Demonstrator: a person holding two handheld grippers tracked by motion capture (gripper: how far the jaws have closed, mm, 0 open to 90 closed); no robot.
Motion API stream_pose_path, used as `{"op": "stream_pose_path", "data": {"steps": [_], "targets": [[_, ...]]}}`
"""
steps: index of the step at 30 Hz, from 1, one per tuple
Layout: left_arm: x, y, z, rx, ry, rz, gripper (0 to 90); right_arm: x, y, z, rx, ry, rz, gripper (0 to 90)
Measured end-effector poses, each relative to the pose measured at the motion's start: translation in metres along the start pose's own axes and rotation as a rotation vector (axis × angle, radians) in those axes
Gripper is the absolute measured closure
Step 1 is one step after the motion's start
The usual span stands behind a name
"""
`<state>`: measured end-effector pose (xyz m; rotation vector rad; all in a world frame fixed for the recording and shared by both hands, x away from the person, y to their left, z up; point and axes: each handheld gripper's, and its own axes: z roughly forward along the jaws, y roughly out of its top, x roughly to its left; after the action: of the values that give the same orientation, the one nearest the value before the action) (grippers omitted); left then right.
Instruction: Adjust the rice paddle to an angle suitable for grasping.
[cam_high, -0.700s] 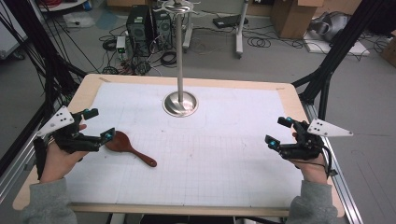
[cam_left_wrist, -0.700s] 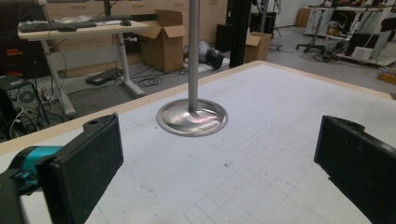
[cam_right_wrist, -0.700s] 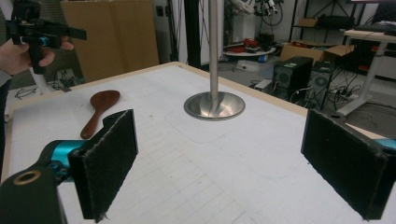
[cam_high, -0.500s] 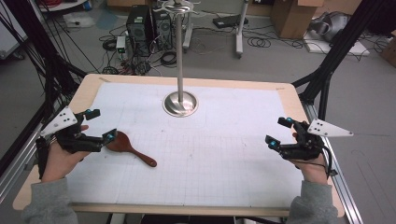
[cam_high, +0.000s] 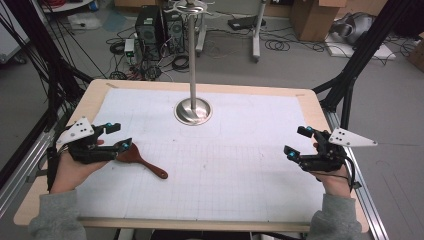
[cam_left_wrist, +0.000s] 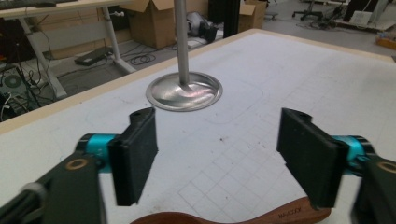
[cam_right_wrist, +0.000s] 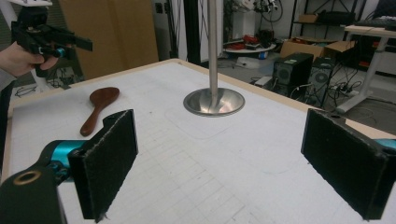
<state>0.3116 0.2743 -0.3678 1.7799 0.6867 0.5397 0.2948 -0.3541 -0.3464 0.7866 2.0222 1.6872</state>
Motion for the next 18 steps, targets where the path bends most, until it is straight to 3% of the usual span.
{"op": "stream_pose_path", "data": {"steps": [1, 2, 3, 11, 12, 18], "targets": [[-0.001, -0.001, 0.001, 0.006, 0.004, 0.002, 46.3, 0.001, 0.000, 0.000, 0.001, 0.003, 0.007, 9.5], [-0.001, -0.002, 0.002, 0.015, 0.010, 0.013, 46.3, 0.001, 0.000, 0.000, 0.001, 0.003, 0.007, 9.5], [-0.002, -0.002, 0.002, 0.017, 0.016, 0.021, 55.2, 0.000, 0.000, 0.000, 0.002, 0.005, 0.003, 9.5], [-0.006, -0.004, 0.007, 0.060, 0.026, 0.042, 73.9, 0.001, 0.000, 0.001, 0.011, 0.012, 0.001, 9.5], [-0.007, -0.005, 0.008, 0.064, 0.027, 0.036, 80.3, 0.001, 0.000, 0.001, 0.010, 0.012, -0.007, 9.5], [-0.003, -0.011, 0.015, 0.105, 0.060, 0.008, 88.7, 0.002, 0.000, 0.001, 0.015, 0.015, -0.003, 9.5]]}}
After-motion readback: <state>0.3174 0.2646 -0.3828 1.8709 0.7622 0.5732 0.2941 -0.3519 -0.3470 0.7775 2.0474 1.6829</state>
